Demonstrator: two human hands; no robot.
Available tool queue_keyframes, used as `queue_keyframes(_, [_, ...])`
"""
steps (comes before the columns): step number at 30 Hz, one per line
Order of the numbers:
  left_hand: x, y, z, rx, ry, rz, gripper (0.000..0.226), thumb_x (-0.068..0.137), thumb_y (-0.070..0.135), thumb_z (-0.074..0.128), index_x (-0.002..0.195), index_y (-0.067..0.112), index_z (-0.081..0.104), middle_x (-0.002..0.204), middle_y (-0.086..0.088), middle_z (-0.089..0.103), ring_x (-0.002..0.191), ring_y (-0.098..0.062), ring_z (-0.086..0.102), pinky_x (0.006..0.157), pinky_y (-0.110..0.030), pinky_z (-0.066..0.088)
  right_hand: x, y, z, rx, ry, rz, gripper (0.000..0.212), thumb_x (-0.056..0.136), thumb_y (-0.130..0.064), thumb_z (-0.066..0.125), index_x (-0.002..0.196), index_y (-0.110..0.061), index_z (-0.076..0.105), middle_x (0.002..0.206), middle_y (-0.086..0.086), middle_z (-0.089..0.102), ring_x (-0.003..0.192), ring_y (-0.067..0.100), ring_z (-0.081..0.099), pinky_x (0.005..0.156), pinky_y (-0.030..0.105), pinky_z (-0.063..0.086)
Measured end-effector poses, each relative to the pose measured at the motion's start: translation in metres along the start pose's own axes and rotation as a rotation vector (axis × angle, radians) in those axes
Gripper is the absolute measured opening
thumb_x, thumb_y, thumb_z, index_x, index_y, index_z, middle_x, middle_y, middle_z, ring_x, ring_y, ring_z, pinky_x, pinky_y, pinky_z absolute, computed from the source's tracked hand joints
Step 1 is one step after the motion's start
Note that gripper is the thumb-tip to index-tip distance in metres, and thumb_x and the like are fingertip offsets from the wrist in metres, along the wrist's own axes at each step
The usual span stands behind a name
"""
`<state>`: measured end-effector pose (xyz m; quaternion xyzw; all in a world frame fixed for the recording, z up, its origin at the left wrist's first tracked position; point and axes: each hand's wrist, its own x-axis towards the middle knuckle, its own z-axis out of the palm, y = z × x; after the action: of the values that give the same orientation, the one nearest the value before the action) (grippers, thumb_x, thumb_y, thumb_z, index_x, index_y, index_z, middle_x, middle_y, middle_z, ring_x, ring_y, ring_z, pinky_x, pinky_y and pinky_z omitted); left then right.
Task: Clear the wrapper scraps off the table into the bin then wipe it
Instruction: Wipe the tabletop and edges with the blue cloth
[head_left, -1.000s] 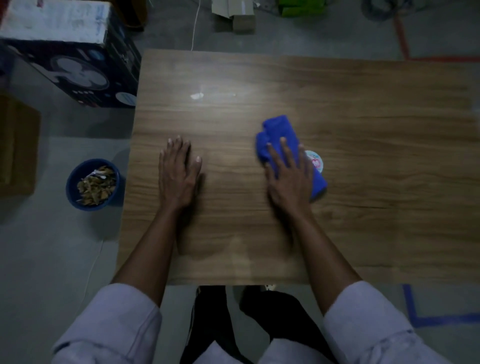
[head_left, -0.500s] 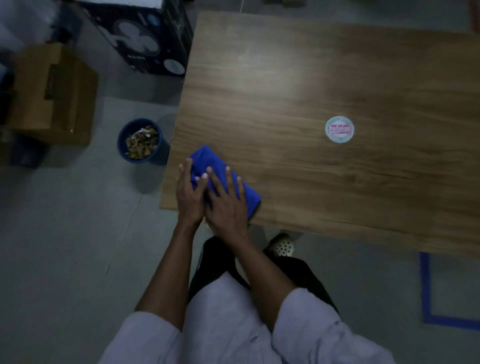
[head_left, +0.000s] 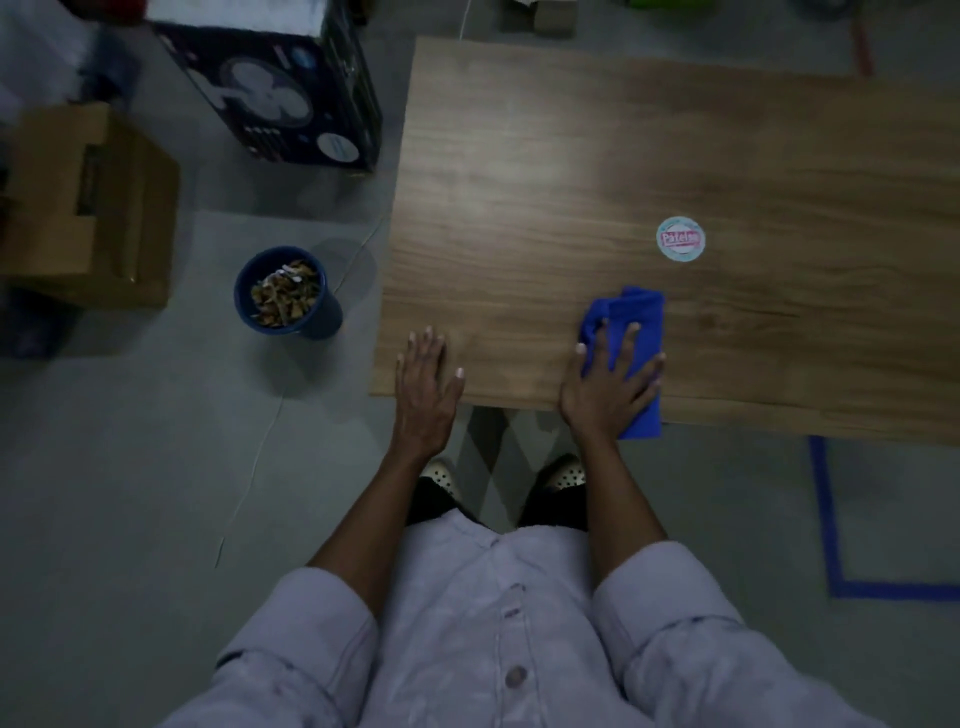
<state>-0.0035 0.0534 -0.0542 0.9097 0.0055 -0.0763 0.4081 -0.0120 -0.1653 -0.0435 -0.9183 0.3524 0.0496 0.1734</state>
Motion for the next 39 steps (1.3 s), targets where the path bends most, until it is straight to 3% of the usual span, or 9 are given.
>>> queue_keyframes(5, [0.008, -0.011, -0.014, 0.002, 0.057, 0.127, 0.072, 0.099, 0.049, 0.043, 0.158, 0.008, 0.032, 0.168, -0.011, 0.023, 0.157, -0.016, 0.008, 0.128, -0.037, 0.005, -0.089, -0.091, 0.054, -0.122, -0.107, -0.657, 0.064, 0.101, -0.046, 0.043, 0.161, -0.036, 0.025, 0.171, -0.004, 0.011, 0.157, 0.036, 0.002, 0.125, 0.053, 0.001])
queue_keyframes(9, [0.019, -0.033, -0.026, 0.074, -0.006, 0.165, 0.076, 0.099, 0.054, 0.042, 0.161, 0.014, 0.027, 0.171, -0.004, 0.015, 0.158, -0.016, 0.0, 0.128, -0.045, 0.0, -0.074, -0.092, 0.056, -0.083, -0.162, -0.869, 0.059, 0.098, -0.044, 0.048, 0.155, -0.045, 0.032, 0.17, -0.013, 0.014, 0.158, 0.029, -0.001, 0.126, 0.05, 0.004])
queue_keyframes(17, [0.017, -0.036, -0.025, 0.309, -0.086, 0.22, 0.086, 0.097, 0.064, 0.035, 0.163, 0.012, 0.015, 0.172, -0.009, 0.005, 0.159, -0.027, 0.0, 0.125, -0.045, -0.007, 0.015, 0.013, 0.007, -0.089, 0.004, -0.406, 0.051, 0.105, -0.052, 0.035, 0.155, -0.053, 0.027, 0.169, -0.016, 0.015, 0.155, 0.034, 0.015, 0.121, 0.053, 0.019])
queue_keyframes(20, [0.017, -0.035, -0.029, 0.281, -0.098, 0.254, 0.086, 0.098, 0.063, 0.037, 0.163, 0.009, 0.017, 0.171, -0.01, 0.007, 0.159, -0.027, 0.001, 0.126, -0.042, -0.008, 0.036, 0.037, -0.016, 0.049, 0.177, -0.103, 0.045, 0.103, -0.043, 0.042, 0.147, -0.04, 0.051, 0.158, -0.002, 0.044, 0.128, 0.041, 0.051, 0.109, 0.046, 0.033])
queue_keyframes(22, [0.015, -0.033, -0.03, 0.139, -0.069, 0.217, 0.082, 0.099, 0.057, 0.042, 0.161, 0.007, 0.022, 0.171, -0.009, 0.012, 0.159, -0.024, 0.002, 0.127, -0.04, -0.005, 0.036, 0.017, -0.022, 0.23, 0.338, 0.086, 0.04, 0.104, -0.035, 0.048, 0.141, -0.027, 0.061, 0.144, 0.007, 0.059, 0.118, 0.04, 0.059, 0.105, 0.044, 0.035])
queue_keyframes(25, [0.011, -0.024, -0.036, -0.128, 0.057, 0.183, 0.068, 0.1, 0.041, 0.053, 0.156, 0.005, 0.037, 0.167, -0.01, 0.026, 0.158, -0.023, 0.012, 0.128, -0.038, 0.008, -0.009, -0.056, -0.013, 0.244, 0.413, -0.093, 0.041, 0.104, -0.038, 0.049, 0.141, -0.024, 0.061, 0.143, 0.008, 0.06, 0.125, 0.036, 0.059, 0.1, 0.044, 0.041])
queue_keyframes(30, [0.026, -0.021, -0.029, -0.135, 0.143, 0.263, 0.066, 0.099, 0.036, 0.054, 0.153, 0.0, 0.04, 0.165, -0.016, 0.031, 0.157, -0.032, 0.015, 0.127, -0.051, 0.018, -0.087, -0.123, 0.055, 0.008, -0.055, -0.721, 0.055, 0.102, -0.045, 0.039, 0.156, -0.032, 0.039, 0.17, -0.002, 0.019, 0.157, 0.033, 0.012, 0.119, 0.055, 0.025])
queue_keyframes(34, [0.046, -0.025, -0.02, 0.03, -0.029, 0.305, 0.077, 0.098, 0.048, 0.05, 0.16, 0.008, 0.029, 0.17, -0.01, 0.016, 0.159, -0.029, 0.001, 0.126, -0.059, 0.006, -0.052, -0.104, 0.063, -0.062, -0.005, -0.69, 0.059, 0.103, -0.052, 0.041, 0.159, -0.038, 0.029, 0.171, -0.005, 0.012, 0.158, 0.029, 0.004, 0.124, 0.054, 0.014])
queue_keyframes(39, [0.044, -0.024, -0.013, 0.345, -0.092, 0.412, 0.079, 0.097, 0.057, 0.046, 0.163, 0.022, 0.021, 0.172, -0.006, 0.005, 0.159, -0.027, -0.004, 0.126, -0.056, -0.003, 0.02, -0.04, 0.027, -0.054, 0.085, -0.345, 0.057, 0.105, -0.055, 0.031, 0.16, -0.046, 0.018, 0.171, -0.007, 0.004, 0.158, 0.029, 0.003, 0.126, 0.051, 0.007])
